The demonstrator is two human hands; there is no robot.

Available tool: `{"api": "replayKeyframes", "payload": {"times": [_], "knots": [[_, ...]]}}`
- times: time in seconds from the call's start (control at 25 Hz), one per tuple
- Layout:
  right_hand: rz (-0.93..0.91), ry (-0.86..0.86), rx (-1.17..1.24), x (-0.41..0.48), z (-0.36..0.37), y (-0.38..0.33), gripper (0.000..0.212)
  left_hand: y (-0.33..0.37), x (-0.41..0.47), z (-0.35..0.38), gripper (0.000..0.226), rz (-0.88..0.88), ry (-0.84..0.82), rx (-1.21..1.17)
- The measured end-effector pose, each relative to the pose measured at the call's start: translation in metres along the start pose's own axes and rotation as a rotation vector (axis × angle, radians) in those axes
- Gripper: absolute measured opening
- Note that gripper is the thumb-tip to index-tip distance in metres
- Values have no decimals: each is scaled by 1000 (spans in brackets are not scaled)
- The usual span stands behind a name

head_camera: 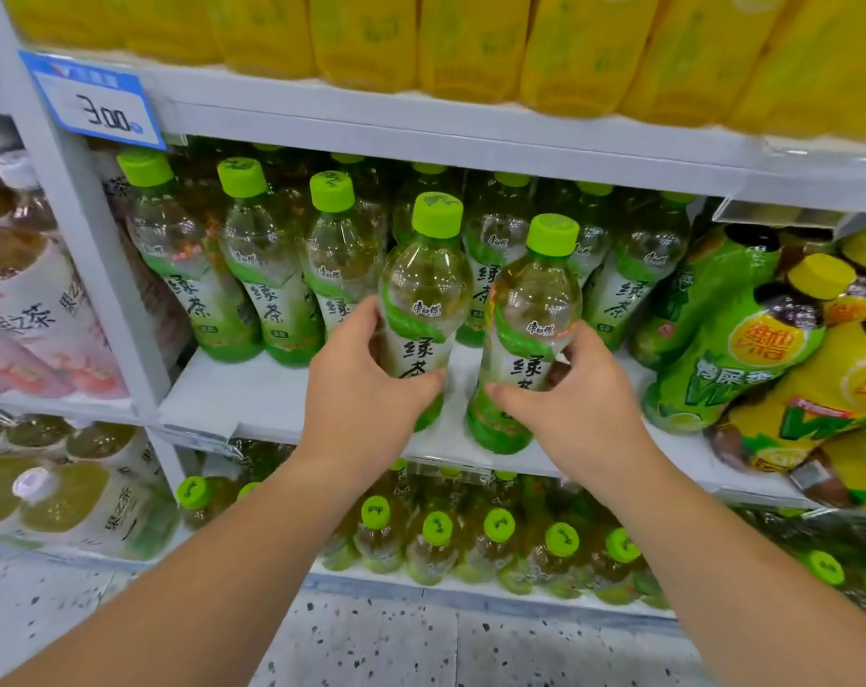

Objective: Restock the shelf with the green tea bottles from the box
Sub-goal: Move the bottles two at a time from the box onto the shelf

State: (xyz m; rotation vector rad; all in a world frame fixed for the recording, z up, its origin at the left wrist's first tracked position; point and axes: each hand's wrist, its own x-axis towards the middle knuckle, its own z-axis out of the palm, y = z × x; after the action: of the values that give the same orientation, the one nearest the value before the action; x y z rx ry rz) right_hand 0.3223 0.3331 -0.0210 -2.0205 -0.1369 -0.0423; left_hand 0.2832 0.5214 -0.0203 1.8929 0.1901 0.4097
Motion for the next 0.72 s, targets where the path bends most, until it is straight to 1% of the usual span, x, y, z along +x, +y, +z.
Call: {"api": "replayKeyframes", "payload": {"times": [0.16, 0.28, 0.36, 0.48, 0.56, 0.6, 0.72], "knots": [[-41, 7, 16, 4, 6, 12, 58, -16, 7, 5, 51, 34, -17, -31], [-50, 16, 47, 5, 10, 19, 58, -23, 10, 6, 56, 31, -28, -86], [-54, 8, 55, 6, 13, 23, 57, -29, 11, 7, 55, 34, -43, -110], [-56, 2, 89, 1, 12, 35, 58, -44, 0, 6, 55, -14, -83, -1], [-30, 22, 58, -6, 8, 44, 67, -58, -8, 4, 59, -58, -73, 63], [-21, 22, 31, -9, 7, 48, 68, -63, -9, 3, 57, -68, -50, 82], [-6, -12, 34, -12, 16, 62, 56, -71, -9, 4, 47, -68, 3, 121]]}}
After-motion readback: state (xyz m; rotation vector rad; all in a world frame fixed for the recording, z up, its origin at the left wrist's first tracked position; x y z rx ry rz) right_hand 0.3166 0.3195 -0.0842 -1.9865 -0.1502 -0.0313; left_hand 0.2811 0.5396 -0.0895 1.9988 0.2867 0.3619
